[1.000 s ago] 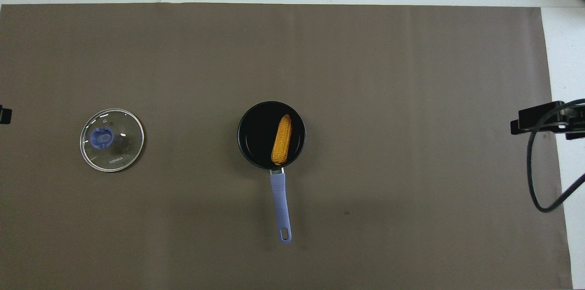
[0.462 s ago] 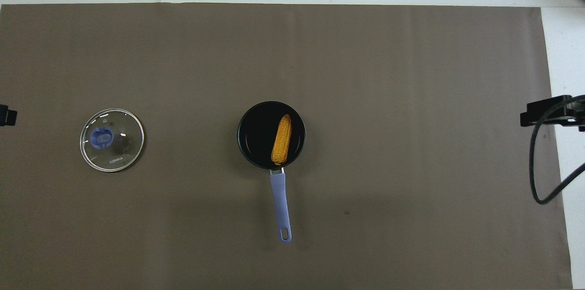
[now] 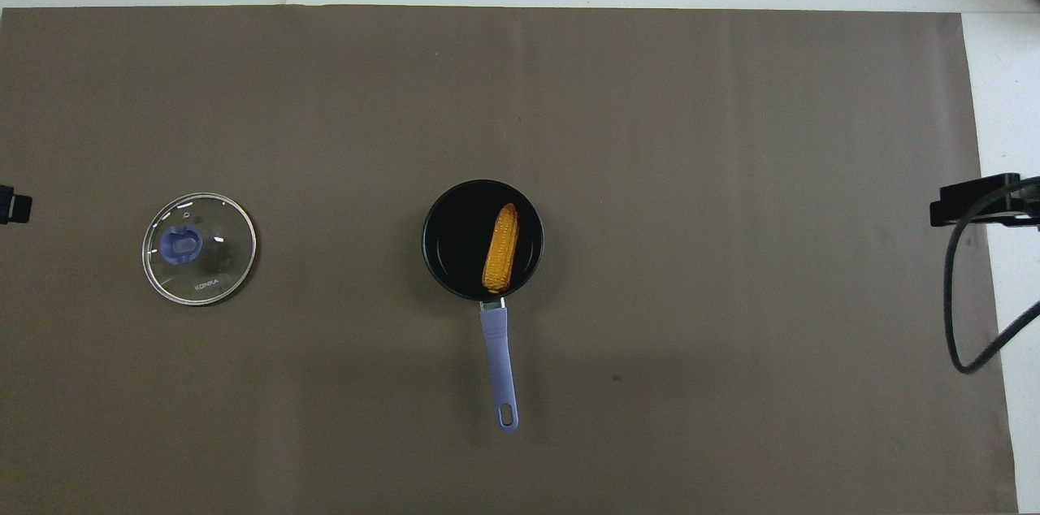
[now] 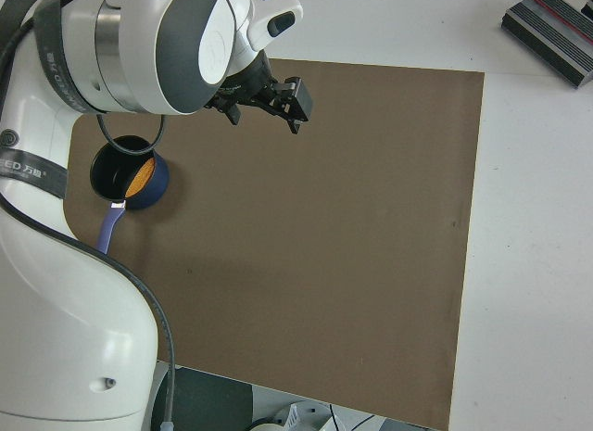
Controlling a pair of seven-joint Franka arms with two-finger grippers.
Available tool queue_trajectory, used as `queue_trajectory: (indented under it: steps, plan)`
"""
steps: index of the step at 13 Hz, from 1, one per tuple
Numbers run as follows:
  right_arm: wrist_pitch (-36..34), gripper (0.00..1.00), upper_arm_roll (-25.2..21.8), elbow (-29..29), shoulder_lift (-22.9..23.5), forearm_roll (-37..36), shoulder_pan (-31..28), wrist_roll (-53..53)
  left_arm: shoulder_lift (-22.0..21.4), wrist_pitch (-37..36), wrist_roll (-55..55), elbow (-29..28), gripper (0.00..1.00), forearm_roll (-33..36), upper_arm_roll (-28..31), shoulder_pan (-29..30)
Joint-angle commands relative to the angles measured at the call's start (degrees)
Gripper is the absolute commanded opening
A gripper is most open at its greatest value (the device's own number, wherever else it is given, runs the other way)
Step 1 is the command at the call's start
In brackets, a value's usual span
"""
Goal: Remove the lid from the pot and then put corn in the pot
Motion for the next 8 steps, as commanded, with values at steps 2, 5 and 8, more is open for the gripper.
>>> queue_trajectory:
  steps: [2,5,8]
  plan:
    - [0.88,1.00,0.35,-1.32,-0.89,-0.96,-0.43,-1.74,-0.12,-1.68,-0.69,0.85,1.00,-1.23,0.49,-0.27]
    - [0.71,1.00,0.35,-1.49,-0.98,-0.96,-0.43,-1.65,-0.12,-1.68,-0.69,0.85,1.00,-1.23,0.58,-0.27]
    - [0.71,1.00,0.35,-1.58,-1.25,-0.96,-0.43,-1.48,-0.12,-1.68,-0.69,0.85,1.00,-1.14,0.58,-0.27]
